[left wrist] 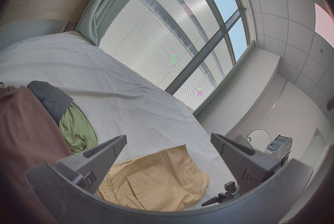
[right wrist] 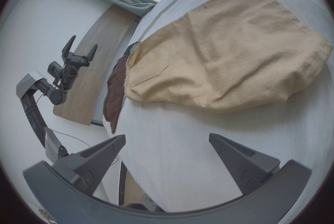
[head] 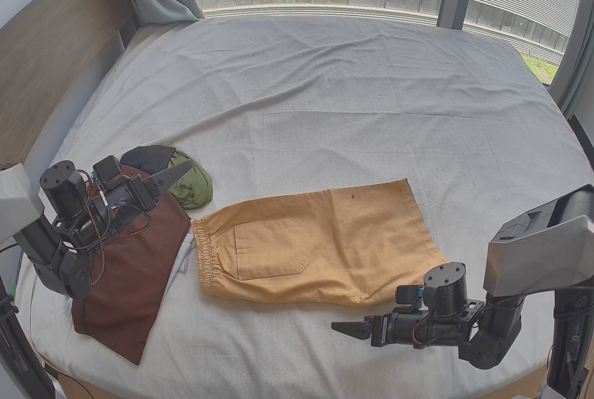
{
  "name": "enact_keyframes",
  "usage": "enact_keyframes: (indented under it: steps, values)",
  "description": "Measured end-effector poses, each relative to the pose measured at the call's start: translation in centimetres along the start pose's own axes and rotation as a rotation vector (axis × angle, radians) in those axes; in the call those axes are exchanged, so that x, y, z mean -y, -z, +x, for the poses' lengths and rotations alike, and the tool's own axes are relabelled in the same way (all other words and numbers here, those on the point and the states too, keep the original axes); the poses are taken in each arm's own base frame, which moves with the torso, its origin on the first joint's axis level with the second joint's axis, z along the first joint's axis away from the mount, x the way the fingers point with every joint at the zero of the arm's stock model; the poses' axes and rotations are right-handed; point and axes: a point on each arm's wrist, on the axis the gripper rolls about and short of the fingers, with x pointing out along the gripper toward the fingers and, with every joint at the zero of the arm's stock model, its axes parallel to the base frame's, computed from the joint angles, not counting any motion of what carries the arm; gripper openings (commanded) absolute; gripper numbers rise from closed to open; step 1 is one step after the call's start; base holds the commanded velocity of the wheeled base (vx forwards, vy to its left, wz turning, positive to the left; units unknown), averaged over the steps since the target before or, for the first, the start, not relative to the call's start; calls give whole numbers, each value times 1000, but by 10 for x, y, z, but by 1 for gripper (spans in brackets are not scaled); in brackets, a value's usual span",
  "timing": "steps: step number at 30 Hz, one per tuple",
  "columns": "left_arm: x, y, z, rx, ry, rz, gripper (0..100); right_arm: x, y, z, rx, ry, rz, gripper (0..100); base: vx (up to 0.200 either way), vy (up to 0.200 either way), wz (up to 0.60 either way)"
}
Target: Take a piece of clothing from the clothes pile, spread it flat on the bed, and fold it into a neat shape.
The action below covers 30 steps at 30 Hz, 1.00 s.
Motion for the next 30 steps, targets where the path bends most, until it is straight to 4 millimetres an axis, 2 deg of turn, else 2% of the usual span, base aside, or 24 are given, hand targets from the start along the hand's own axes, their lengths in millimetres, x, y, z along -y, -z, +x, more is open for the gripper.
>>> enact_keyframes:
  steps: [6, 12, 16, 20, 30]
  values:
    - [1, -1, -1, 3, 2, 3, 100, -22, 2, -16, 5, -53, -38, 100, 0, 0, 0]
    - [0, -2, -2, 0, 3, 3, 100, -32, -12, -24, 76, -92, -59, 100, 0, 0, 0]
    - [0, 1, -5, -27, 27, -4, 100, -25, -32, -26, 157, -81, -50, 100, 0, 0, 0]
    - [-1, 3, -7, -41, 31, -9, 100, -14, -44, -26, 201, -61, -35, 100, 0, 0, 0]
    - [-1, 4, -10, -48, 27, -15, 100, 23, -51, -21, 267, 3, 7, 100, 0, 0, 0]
